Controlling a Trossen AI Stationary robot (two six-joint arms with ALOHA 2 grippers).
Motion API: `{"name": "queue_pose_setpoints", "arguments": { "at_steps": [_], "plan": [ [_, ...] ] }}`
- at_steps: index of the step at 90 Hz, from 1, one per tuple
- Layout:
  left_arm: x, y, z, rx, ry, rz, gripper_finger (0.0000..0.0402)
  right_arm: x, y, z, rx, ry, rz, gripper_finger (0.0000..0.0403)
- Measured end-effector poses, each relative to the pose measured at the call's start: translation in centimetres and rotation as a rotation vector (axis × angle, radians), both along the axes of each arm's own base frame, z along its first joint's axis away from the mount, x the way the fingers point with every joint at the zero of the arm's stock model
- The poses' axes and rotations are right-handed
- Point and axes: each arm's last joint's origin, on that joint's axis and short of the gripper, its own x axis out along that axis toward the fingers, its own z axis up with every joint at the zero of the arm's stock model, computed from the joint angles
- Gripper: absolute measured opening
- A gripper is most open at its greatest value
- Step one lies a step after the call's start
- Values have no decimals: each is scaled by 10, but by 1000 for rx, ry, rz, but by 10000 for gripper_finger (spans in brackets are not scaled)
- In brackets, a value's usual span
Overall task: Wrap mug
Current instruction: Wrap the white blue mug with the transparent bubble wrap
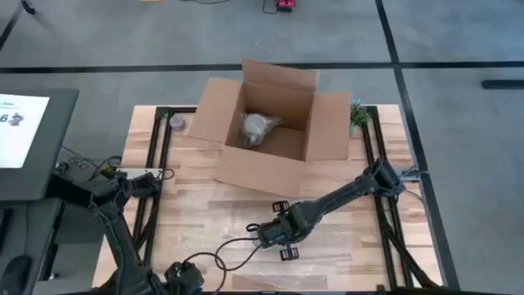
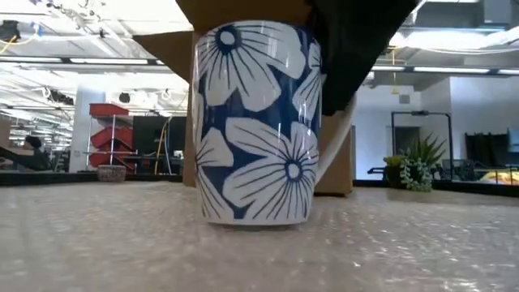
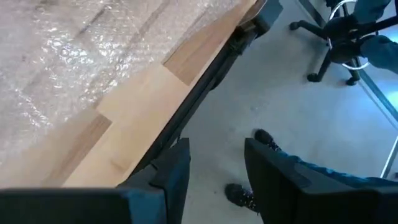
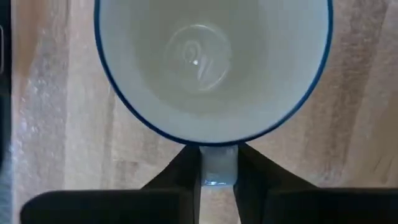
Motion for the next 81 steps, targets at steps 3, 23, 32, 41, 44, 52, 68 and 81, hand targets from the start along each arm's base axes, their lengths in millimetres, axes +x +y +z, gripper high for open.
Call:
{"name": "queue_pose_setpoints", "arguments": {
  "at_steps": [3,23,32,41,44,52,68,81],
  "plan": [
    [0,0,0,-1,2,4,133,1,2,5,12,-18,-15,45],
    [-11,2,-3,21,67,39,133,12,8,27,60,-174,-196,45],
    [-18,5,-4,51,105,68,133,15,8,16,64,-156,-298,45],
    [-20,8,-5,80,123,83,133,18,9,6,65,-135,-383,45],
    [-21,8,-5,84,124,83,133,19,9,3,61,-134,-410,45],
    [-21,9,-5,94,126,72,133,19,9,0,61,-131,-462,45],
    [-22,9,-5,112,127,43,133,23,7,-6,49,-144,-499,45],
    [-21,9,-5,116,126,38,133,26,6,-11,47,-137,-505,61]
  ]
}}
